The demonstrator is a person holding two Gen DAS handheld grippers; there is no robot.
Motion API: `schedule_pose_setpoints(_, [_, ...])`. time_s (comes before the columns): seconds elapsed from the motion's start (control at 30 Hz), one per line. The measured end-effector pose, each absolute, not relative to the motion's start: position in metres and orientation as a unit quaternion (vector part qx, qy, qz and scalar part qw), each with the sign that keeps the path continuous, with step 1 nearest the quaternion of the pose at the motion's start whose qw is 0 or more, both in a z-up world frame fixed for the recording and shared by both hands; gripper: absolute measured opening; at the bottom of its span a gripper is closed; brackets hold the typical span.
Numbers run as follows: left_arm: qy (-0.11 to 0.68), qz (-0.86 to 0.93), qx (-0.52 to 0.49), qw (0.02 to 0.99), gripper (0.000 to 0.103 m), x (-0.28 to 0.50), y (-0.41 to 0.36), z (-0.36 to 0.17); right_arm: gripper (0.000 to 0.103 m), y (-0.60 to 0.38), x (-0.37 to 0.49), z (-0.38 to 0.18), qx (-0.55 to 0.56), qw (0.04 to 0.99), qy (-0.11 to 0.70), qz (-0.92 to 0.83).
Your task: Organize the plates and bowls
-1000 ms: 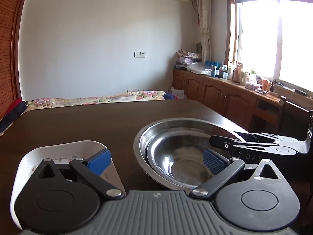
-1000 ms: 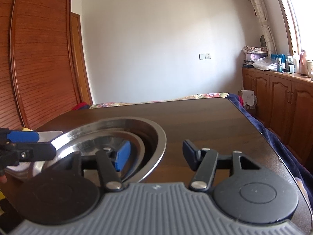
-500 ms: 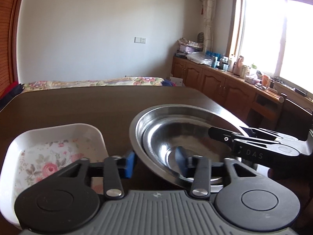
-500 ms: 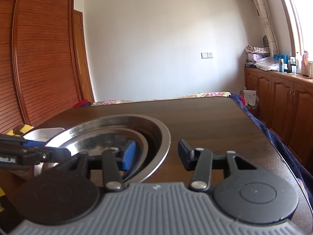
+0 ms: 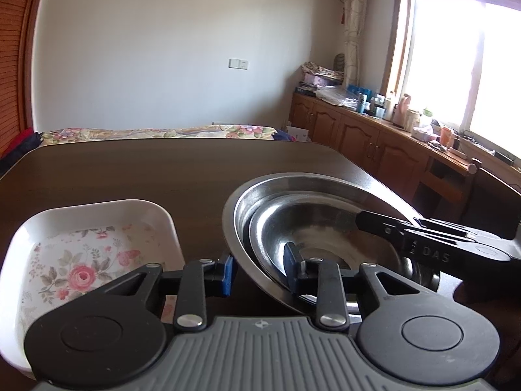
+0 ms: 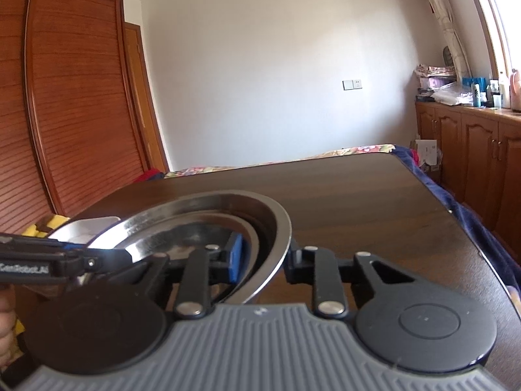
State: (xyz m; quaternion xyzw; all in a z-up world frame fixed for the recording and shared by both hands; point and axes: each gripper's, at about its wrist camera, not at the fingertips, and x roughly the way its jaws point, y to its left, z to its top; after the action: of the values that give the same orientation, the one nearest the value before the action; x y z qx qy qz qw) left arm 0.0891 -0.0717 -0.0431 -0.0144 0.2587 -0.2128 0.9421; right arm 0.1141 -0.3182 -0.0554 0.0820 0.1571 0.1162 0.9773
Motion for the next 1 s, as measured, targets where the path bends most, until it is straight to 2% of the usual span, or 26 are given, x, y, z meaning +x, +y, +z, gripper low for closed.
schedule_pose_setpoints(0.2, [0.266, -0.218, -0.028, 0.939, 0.032, 0.089, -0.066, -0.04, 0.025, -0.32, 0.11, -0.049, 0.098, 0.976, 0.153, 0.121])
schedule_pose_setpoints(1.0, [0.226, -0.209, -0.041, 0.951, 0.031, 0.073, -0.036, -0.003, 0.025, -0.303, 0.109, -0.025, 0.086, 0.977, 0.129, 0.146])
